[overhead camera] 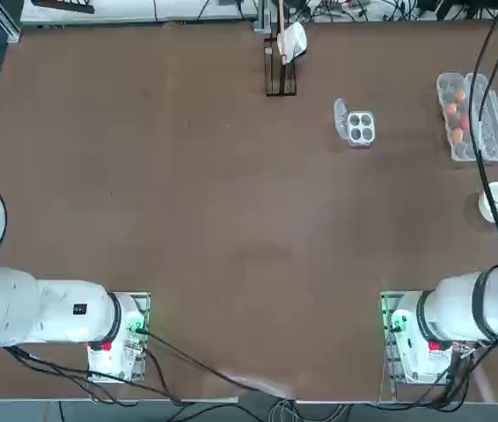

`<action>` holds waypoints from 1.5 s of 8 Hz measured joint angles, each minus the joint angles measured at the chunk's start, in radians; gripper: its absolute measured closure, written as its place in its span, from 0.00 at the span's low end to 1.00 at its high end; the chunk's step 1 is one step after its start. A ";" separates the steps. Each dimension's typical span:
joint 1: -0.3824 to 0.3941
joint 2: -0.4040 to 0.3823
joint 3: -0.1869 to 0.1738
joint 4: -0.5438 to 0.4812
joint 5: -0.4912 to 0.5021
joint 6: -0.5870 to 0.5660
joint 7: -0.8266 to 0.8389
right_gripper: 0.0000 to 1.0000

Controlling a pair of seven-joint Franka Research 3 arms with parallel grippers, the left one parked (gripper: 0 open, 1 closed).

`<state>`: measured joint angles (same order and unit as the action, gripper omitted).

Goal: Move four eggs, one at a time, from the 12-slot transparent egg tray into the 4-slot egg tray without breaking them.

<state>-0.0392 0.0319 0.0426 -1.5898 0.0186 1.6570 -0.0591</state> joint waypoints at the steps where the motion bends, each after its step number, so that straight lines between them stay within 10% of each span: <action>1: 0.000 0.000 0.000 0.000 0.000 0.000 0.000 0.00; 9: -0.006 0.029 -0.004 0.004 -0.002 -0.014 -0.006 0.00; 12: -0.028 0.046 -0.006 -0.004 -0.004 -0.014 -0.255 0.00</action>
<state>-0.0670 0.0779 0.0369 -1.5936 0.0150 1.6433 -0.3137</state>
